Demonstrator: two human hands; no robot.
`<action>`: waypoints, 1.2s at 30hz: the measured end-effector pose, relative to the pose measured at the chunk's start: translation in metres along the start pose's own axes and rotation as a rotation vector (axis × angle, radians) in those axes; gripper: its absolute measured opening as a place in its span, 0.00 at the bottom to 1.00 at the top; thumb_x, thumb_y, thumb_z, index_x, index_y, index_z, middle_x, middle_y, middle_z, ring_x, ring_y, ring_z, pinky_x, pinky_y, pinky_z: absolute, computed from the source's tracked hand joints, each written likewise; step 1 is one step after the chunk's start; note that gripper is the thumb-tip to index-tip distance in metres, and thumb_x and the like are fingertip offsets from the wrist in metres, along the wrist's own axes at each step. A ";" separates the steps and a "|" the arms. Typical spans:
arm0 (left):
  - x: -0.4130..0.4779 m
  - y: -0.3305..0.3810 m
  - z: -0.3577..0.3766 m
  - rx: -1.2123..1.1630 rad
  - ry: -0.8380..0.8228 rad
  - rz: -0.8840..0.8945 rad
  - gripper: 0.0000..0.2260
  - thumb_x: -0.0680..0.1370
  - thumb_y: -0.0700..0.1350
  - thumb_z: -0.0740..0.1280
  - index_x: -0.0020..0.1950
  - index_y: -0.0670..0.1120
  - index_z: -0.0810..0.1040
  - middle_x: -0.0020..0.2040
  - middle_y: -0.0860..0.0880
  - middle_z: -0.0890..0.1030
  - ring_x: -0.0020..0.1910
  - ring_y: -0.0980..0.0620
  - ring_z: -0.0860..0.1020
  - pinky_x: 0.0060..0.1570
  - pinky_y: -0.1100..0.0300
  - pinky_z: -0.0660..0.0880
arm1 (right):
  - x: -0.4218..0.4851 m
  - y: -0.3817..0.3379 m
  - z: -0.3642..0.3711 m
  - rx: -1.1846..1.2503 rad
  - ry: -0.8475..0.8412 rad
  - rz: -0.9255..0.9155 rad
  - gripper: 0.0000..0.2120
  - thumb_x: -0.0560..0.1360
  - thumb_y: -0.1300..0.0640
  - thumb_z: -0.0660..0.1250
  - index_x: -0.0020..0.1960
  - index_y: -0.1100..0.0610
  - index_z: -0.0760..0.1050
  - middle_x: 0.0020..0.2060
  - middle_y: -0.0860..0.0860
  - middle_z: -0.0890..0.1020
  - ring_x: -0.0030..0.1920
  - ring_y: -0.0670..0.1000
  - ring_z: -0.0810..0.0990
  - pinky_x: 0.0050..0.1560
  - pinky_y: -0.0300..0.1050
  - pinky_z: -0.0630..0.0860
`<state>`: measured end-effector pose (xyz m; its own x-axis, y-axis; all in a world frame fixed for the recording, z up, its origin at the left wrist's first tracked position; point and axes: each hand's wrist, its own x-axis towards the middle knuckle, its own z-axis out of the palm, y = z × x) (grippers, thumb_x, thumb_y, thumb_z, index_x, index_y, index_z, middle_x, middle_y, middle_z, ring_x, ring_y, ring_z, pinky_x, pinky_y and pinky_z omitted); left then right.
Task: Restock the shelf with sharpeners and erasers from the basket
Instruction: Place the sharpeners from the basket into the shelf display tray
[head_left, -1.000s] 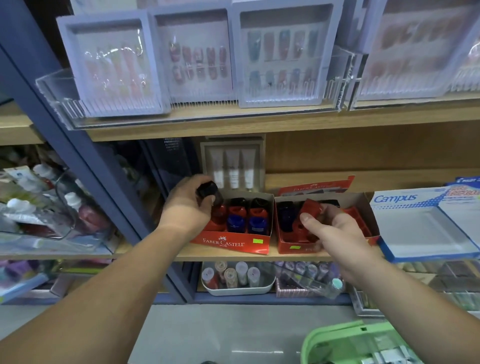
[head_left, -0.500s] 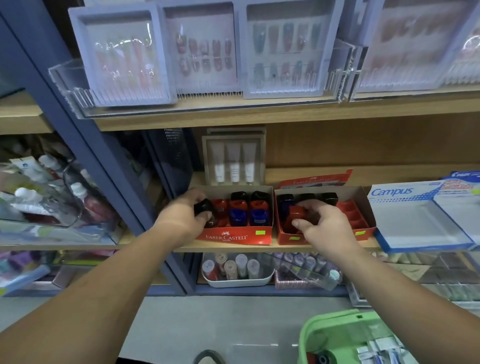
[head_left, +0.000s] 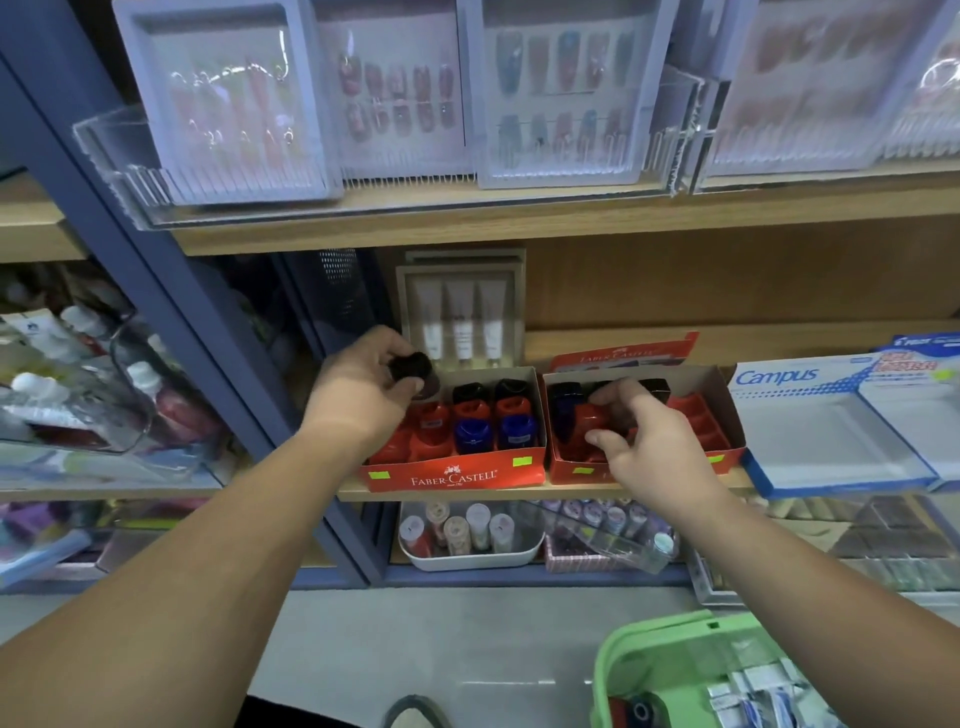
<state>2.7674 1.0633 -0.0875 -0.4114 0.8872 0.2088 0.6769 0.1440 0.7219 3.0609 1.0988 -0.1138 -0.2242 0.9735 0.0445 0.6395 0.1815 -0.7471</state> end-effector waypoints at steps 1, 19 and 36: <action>-0.001 0.000 0.005 0.042 -0.033 0.002 0.12 0.76 0.41 0.75 0.51 0.57 0.78 0.46 0.57 0.80 0.43 0.56 0.79 0.48 0.59 0.78 | -0.001 0.001 0.002 -0.022 -0.010 -0.013 0.15 0.77 0.58 0.73 0.58 0.44 0.74 0.53 0.43 0.81 0.58 0.47 0.79 0.60 0.45 0.77; 0.009 0.008 0.022 0.372 -0.252 -0.059 0.14 0.81 0.38 0.64 0.60 0.52 0.83 0.67 0.49 0.76 0.64 0.48 0.76 0.59 0.63 0.71 | -0.002 0.015 0.007 -0.024 -0.006 0.011 0.16 0.77 0.50 0.73 0.64 0.45 0.78 0.55 0.43 0.84 0.58 0.48 0.81 0.62 0.52 0.80; -0.143 0.120 0.117 0.293 -0.971 0.403 0.08 0.80 0.46 0.70 0.57 0.48 0.85 0.50 0.52 0.86 0.48 0.54 0.82 0.49 0.59 0.78 | -0.118 0.089 -0.045 -0.523 -0.151 -0.101 0.10 0.76 0.45 0.68 0.54 0.46 0.79 0.41 0.44 0.82 0.46 0.52 0.82 0.43 0.47 0.79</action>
<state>2.9793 1.0051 -0.1078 0.4434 0.8418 -0.3078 0.8261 -0.2506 0.5047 3.1774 1.0060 -0.1555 -0.3820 0.9238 -0.0254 0.8807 0.3556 -0.3130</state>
